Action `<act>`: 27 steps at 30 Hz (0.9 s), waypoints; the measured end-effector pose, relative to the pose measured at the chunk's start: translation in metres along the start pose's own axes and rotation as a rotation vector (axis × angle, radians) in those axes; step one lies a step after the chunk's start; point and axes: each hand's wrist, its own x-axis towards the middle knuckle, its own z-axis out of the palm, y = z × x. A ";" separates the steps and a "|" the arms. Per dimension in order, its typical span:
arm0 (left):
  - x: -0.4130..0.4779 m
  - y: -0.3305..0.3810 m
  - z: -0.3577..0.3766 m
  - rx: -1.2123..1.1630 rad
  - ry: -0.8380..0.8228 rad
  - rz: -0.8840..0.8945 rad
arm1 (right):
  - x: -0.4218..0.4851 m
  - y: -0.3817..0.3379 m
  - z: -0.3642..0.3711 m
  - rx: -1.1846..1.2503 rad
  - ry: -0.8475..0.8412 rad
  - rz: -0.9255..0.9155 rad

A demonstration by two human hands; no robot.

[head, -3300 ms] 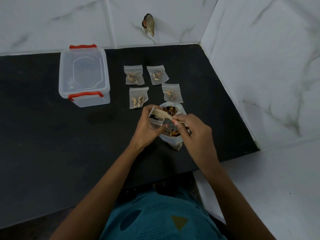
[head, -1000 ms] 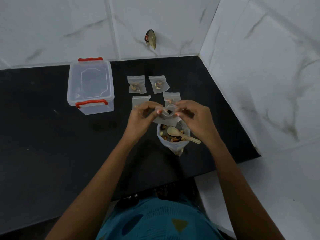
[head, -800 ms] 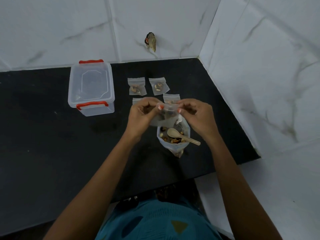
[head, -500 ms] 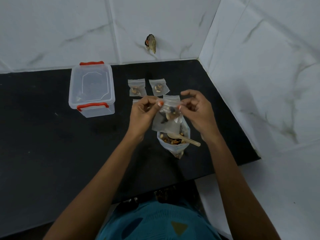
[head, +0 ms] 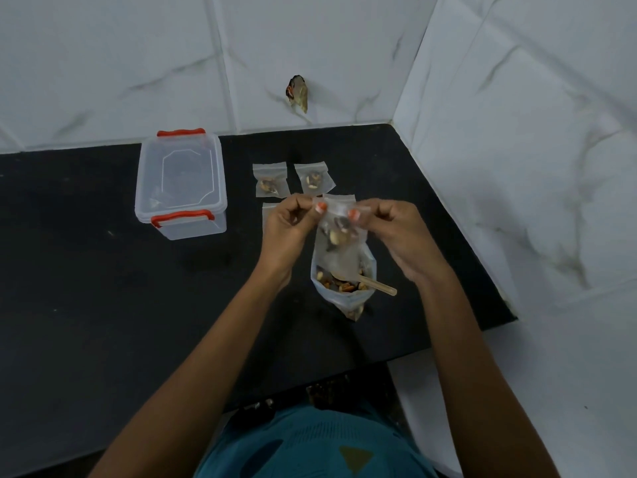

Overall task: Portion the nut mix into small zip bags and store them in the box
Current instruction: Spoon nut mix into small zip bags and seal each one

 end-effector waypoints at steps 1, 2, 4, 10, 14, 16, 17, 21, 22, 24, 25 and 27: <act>0.001 0.000 0.000 0.022 0.017 0.002 | -0.001 -0.001 0.000 0.006 -0.066 0.026; 0.001 0.000 0.001 0.037 0.029 0.001 | -0.001 -0.002 -0.001 -0.046 -0.047 0.038; 0.001 -0.001 0.003 0.022 0.038 -0.016 | 0.003 0.000 -0.003 -0.072 0.025 0.058; 0.003 0.002 0.007 -0.009 0.042 -0.046 | 0.009 0.001 -0.005 -0.037 0.068 0.029; 0.004 0.001 0.005 -0.016 0.078 -0.045 | 0.012 0.002 -0.008 -0.025 0.021 0.017; 0.005 0.002 0.006 -0.016 0.077 -0.040 | 0.014 0.004 -0.006 0.065 0.004 0.041; 0.006 0.003 0.006 -0.016 0.067 -0.036 | 0.014 0.007 -0.004 0.049 0.054 0.015; 0.008 0.004 0.005 0.022 0.066 -0.013 | 0.015 0.003 -0.005 -0.097 0.072 -0.065; 0.009 0.003 0.004 0.025 0.072 -0.005 | 0.012 -0.001 -0.007 -0.026 -0.076 -0.012; 0.009 0.002 0.003 0.053 0.072 0.003 | 0.010 -0.003 -0.008 -0.038 -0.193 0.063; 0.009 0.001 0.003 0.059 0.066 0.002 | 0.012 -0.003 -0.009 -0.136 -0.109 0.048; 0.009 -0.002 0.002 0.049 0.041 -0.005 | 0.014 -0.001 -0.010 -0.169 0.049 0.034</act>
